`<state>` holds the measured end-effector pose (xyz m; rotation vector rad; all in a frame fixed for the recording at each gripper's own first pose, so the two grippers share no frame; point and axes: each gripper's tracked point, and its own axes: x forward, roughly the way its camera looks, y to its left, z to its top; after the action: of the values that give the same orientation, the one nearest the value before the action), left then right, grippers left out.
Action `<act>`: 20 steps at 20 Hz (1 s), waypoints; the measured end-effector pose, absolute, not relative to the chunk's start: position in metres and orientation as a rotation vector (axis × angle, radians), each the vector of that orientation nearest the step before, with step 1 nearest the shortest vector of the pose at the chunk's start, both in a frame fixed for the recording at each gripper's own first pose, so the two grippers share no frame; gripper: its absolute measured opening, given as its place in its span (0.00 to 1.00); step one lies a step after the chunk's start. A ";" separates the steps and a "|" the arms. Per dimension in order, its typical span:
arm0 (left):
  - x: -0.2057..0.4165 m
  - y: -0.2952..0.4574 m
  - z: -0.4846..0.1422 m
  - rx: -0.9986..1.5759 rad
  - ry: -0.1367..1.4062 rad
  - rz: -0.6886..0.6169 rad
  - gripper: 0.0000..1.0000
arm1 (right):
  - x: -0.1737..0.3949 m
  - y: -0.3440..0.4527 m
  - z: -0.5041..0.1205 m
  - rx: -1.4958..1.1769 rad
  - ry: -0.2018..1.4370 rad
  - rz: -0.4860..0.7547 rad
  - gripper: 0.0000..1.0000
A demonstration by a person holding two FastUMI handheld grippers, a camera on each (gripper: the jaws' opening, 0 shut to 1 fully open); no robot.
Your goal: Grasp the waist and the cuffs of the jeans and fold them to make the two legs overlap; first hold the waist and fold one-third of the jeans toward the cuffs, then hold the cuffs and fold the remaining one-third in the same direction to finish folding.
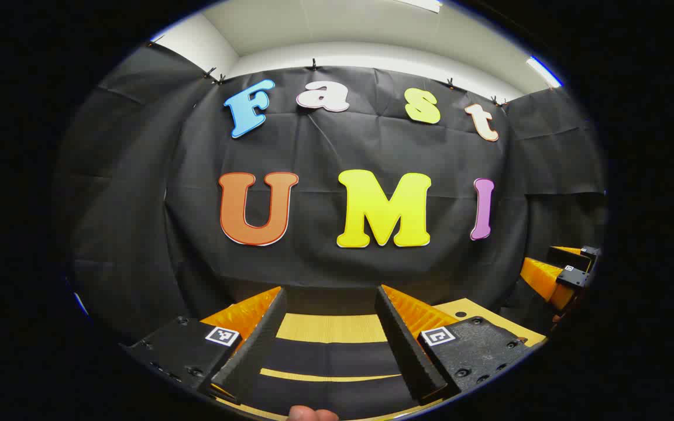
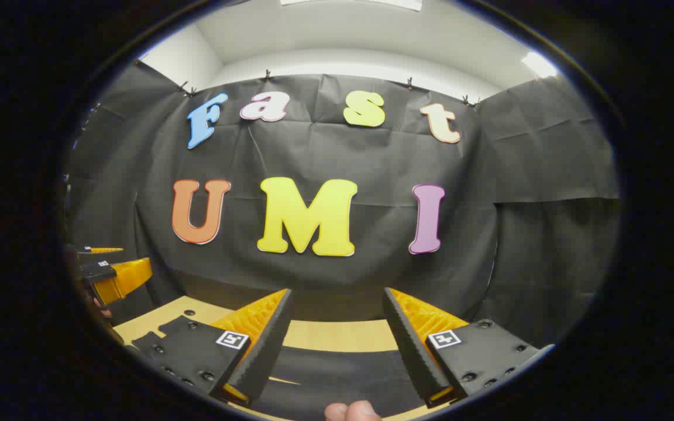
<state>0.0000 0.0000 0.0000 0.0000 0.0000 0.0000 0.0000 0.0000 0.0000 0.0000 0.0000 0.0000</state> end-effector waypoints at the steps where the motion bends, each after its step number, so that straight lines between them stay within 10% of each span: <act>1: -0.001 0.000 0.000 -0.002 0.002 0.000 0.97 | 0.000 -0.001 0.000 -0.002 0.000 -0.001 0.94; 20: 0.003 0.005 -0.007 -0.002 0.021 0.009 0.97 | 0.001 -0.005 -0.008 0.002 0.036 -0.020 0.94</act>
<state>0.0033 0.0053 -0.0065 -0.0016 0.0212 0.0088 0.0007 -0.0054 -0.0076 0.0016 0.0361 -0.0198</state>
